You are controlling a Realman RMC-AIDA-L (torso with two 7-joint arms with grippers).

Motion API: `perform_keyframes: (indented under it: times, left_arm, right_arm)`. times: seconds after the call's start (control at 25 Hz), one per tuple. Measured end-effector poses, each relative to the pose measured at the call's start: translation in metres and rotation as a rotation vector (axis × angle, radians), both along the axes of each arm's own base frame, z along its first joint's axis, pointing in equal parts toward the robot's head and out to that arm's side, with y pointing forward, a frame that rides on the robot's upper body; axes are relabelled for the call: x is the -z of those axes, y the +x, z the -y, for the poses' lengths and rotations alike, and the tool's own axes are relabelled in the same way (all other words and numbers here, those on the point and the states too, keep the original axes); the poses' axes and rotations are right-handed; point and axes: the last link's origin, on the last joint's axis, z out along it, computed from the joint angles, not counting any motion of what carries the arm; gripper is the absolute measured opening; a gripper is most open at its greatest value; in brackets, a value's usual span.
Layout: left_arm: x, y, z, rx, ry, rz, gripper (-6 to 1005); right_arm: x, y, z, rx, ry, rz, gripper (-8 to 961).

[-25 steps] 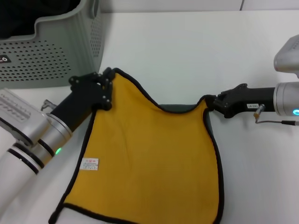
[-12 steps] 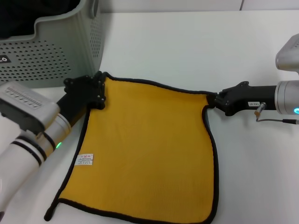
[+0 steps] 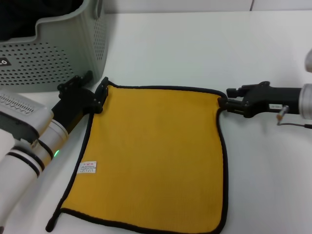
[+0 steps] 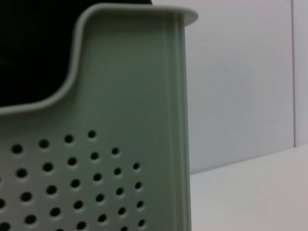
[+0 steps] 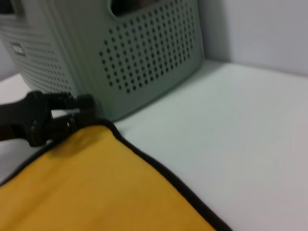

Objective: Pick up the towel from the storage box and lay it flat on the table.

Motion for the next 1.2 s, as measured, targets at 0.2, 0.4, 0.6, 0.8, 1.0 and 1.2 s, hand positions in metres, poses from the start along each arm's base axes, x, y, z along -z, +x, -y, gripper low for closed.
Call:
perform_keyframes:
  times: [0.2, 0.4, 0.6, 0.8, 1.0, 1.2]
  left_arm:
    - [-0.004, -0.001, 0.015, 0.022, 0.030, 0.054, 368]
    - [-0.013, -0.002, 0.035, 0.072, 0.031, 0.157, 554]
    - [-0.028, 0.009, 0.068, 0.323, -0.107, 0.234, 709]
    - [-0.058, 0.029, 0.097, 0.632, -0.342, 0.359, 757]
    - [-0.068, 0.047, 0.111, 0.838, -0.541, 0.415, 753]
    - [-0.062, 0.055, 0.110, 0.876, -0.678, 0.420, 752]
  right_arm:
    - [-0.023, 0.000, 0.012, -0.021, 0.067, -0.074, 316]
    - [-0.043, -0.004, 0.029, -0.115, 0.129, -0.131, 567]
    - [-0.048, -0.019, 0.063, -0.353, -0.045, -0.189, 819]
    - [-0.062, -0.032, 0.100, -0.578, -0.233, -0.285, 888]
    - [-0.081, -0.041, 0.130, -0.780, -0.364, -0.403, 887]
    - [-0.089, -0.042, 0.137, -0.835, -0.368, -0.442, 887]
